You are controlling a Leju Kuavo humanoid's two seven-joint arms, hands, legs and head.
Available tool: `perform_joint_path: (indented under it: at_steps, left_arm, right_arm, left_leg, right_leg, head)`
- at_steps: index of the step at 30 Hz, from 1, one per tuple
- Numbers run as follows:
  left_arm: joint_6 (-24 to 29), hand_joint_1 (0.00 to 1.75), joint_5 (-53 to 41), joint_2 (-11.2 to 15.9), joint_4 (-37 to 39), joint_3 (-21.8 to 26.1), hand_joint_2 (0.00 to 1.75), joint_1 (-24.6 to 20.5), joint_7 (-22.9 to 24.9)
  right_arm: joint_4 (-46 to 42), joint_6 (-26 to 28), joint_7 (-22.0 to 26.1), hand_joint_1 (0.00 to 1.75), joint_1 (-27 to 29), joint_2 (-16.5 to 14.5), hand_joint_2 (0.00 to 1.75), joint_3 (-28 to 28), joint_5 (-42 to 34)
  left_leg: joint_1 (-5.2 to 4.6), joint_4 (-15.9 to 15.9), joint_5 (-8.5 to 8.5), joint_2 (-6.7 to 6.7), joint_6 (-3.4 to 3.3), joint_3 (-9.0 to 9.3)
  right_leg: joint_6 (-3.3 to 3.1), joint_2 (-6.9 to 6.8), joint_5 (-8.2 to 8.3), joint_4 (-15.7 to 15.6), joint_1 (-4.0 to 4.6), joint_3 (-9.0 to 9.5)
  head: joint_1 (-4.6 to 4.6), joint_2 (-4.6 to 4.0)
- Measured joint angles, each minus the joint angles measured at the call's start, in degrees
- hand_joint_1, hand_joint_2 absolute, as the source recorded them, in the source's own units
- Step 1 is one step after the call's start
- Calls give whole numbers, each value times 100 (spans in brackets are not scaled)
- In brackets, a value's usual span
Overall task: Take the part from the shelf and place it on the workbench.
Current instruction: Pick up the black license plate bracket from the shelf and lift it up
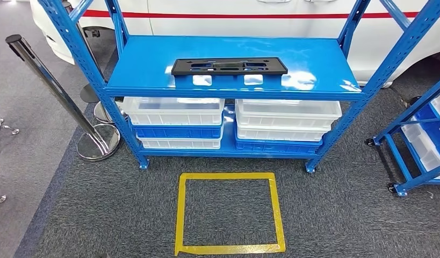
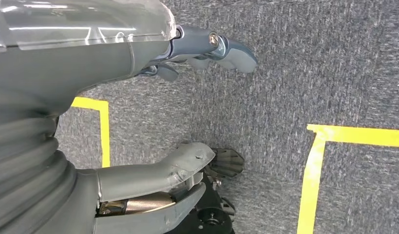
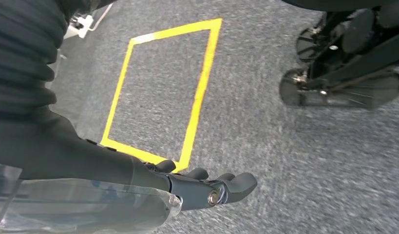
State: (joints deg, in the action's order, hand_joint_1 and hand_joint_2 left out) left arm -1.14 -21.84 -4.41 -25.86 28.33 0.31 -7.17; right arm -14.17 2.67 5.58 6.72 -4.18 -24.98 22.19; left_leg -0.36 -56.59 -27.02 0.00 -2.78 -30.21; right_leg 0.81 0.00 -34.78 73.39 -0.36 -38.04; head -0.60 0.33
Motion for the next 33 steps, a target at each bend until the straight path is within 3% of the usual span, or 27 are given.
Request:
perform_joint_path:
  at_steps: [3, 5, 8, 10, 13, 14, 15, 16, 18, 20, 23, 25, 28, 29, 30, 31, 33]
  left_arm:
    - [7, 0, -291, -94, 85, 346, 175, -40, -143]
    - [23, 0, -468, -147, 141, 571, 175, -74, -241]
    - [69, 0, -761, -222, 237, 940, 175, -129, -405]
    - [105, 0, -965, -280, 308, 1193, 175, -164, -518]
    - [154, 0, -1279, -365, 432, 1586, 175, -203, -686]
    - [172, 0, -1383, -392, 471, 1713, 175, -208, -739]
    - [192, 0, -1482, -420, 508, 1827, 175, -211, -790]
    - [212, 0, -1578, -447, 542, 1934, 175, -216, -840]
    - [244, 0, -1763, -489, 598, 2141, 87, -240, -938]
    - [275, 0, -1942, -530, 654, 2348, 0, -280, -1034]
    - [321, 0, -2233, -613, 748, 2714, 0, -327, -1194]
    - [342, 0, -2426, -677, 810, 2958, 0, -351, -1299]
    - [370, 0, -2680, -758, 900, 3280, 0, -389, -1432]
    - [377, 0, -2755, -777, 928, 3379, 0, -397, -1470]
    - [378, 0, -2833, -790, 957, 3480, 0, -405, -1509]
    - [374, 0, -2916, -800, 986, 3580, 0, -411, -1547]
    - [341, 0, -3084, -816, 1043, 3769, 0, -422, -1621]
  right_arm:
    - [4, 65, 81, 0, -95, -57, 175, -322, 285]
    - [13, 109, 137, 0, -170, -113, 175, -538, 459]
    - [31, 194, 226, 0, -277, -214, 175, -889, 736]
    - [41, 254, 289, 0, -343, -275, 175, -1125, 926]
    - [51, 345, 386, 0, -447, -352, 175, -1491, 1214]
    - [55, 374, 418, 0, -480, -378, 175, -1619, 1307]
    - [60, 403, 449, 0, -512, -406, 175, -1740, 1396]
    - [64, 434, 483, 0, -543, -433, 175, -1856, 1481]
    - [73, 499, 548, 0, -605, -496, 175, -2070, 1645]
    - [85, 563, 614, 0, -670, -560, 175, -2274, 1795]
    - [96, 673, 731, 0, -785, -618, 175, -2652, 2024]
    - [97, 743, 821, 0, -853, -633, 175, -2929, 2152]
    - [98, 832, 953, 0, -942, -635, 175, -3338, 2283]
    - [99, 853, 996, 0, -970, -635, 175, -3462, 2310]
    - [99, 877, 1051, 0, -995, -634, 175, -3602, 2330]
    - [99, 902, 1118, 0, -1021, -624, 175, -3751, 2340]
    - [98, 951, 1280, 0, -1081, -588, 175, -4056, 2328]
  left_leg:
    - [0, -46, -37, -3, 34, 10]
    - [-11, -83, -66, -5, 85, 1]
    - [-7, -105, -86, -5, 172, -10]
    - [7, -304, -237, -7, 231, -90]
    - [44, -1306, -765, -7, 295, -549]
    - [52, -1593, -854, -7, 304, -687]
    - [55, -1699, -833, -7, 303, -742]
    - [55, -1576, -703, -7, 290, -689]
    - [44, -859, -302, -8, 229, -360]
    - [8, -244, -86, -7, 166, -86]
    - [-24, -55, -45, -9, 102, -22]
    - [-2, 41, 17, 2, 43, 17]
    - [5, 96, 58, 19, -3, 24]
    - [2, 90, 56, 21, -7, 19]
    - [2, 81, 51, 24, -9, 18]
    - [3, 65, 41, 23, -6, 18]
    - [13, 8, 1, 19, 14, 20]
  right_leg:
    - [-19, -3, 532, -951, -22, 450]
    - [-61, 5, 645, -1366, -6, 633]
    - [-149, 15, 654, -1435, 16, 642]
    - [-216, 4, 680, -1466, 4, 646]
    - [-267, -6, 693, -1477, 14, 632]
    - [-270, -5, 693, -1475, 22, 629]
    - [-273, -3, 692, -1474, 28, 630]
    - [-273, -1, 691, -1472, 33, 635]
    - [-268, 3, 687, -1474, 36, 651]
    - [-240, 2, 683, -1468, 44, 648]
    - [-147, 3, 696, -1479, 26, 633]
    - [-88, 3, 595, -1363, 17, 592]
    - [-29, 4, 97, -488, 1, 185]
    - [-11, 3, -29, -155, -5, 22]
    - [5, 3, -54, 39, -12, -77]
    - [20, 1, 33, 30, -23, -78]
    - [37, -3, 439, -589, -52, 213]
  head:
    - [1, 0]
    - [-1, 0]
    - [-1, 0]
    - [-2, 0]
    - [-3, 0]
    - [-3, 0]
    - [-3, 0]
    - [-4, 0]
    - [-3, 0]
    - [-3, 0]
    - [-3, 0]
    - [-1, 0]
    - [1, 0]
    - [0, 0]
    - [-1, 0]
    - [0, 0]
    - [1, 0]
